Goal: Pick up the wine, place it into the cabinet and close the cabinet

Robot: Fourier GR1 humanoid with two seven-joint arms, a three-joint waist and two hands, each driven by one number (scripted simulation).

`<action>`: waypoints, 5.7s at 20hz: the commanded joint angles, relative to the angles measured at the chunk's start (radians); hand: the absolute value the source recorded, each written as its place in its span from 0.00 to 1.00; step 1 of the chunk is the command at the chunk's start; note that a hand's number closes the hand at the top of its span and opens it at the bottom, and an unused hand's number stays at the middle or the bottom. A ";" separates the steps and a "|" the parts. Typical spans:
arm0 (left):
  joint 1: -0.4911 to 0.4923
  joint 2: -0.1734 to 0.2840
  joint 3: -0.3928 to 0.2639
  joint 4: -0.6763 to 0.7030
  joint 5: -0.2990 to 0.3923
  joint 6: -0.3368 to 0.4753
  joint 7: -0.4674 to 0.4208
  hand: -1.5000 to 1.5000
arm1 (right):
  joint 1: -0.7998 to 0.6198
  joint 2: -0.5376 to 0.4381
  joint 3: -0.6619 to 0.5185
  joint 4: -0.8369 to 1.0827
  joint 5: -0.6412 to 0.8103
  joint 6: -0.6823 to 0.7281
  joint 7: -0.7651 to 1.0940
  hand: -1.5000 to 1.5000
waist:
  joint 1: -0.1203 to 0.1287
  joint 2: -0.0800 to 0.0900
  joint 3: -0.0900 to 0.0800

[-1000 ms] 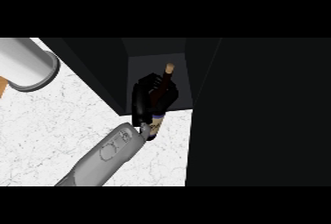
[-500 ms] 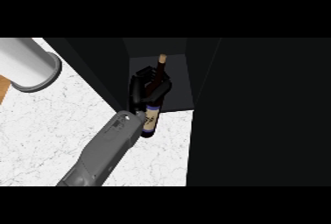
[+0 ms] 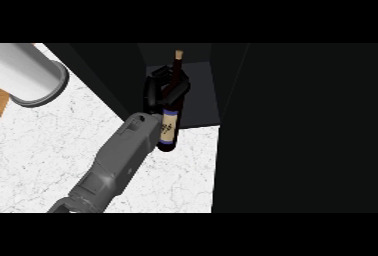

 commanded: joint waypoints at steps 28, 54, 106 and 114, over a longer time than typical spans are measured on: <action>-0.248 0.045 0.082 0.393 -0.038 0.057 -0.112 0.00 | -0.029 0.013 0.032 0.006 0.020 0.002 0.004 0.00 | -0.017 0.016 -0.001; -0.232 0.019 0.139 0.358 -0.007 -0.032 -0.202 0.00 | 0.018 0.002 0.009 -0.045 -0.008 0.017 0.018 0.00 | 0.004 0.000 -0.001; 0.959 0.428 -0.561 -1.350 0.086 0.111 -0.114 1.00 | 0.164 -0.107 -0.088 -0.113 -0.021 0.137 0.069 1.00 | 0.103 -0.040 0.001; 1.037 0.634 -0.431 -1.471 0.132 0.007 -0.103 1.00 | 0.226 -0.125 0.086 -0.054 -0.044 0.346 0.015 1.00 | 0.110 -0.038 0.002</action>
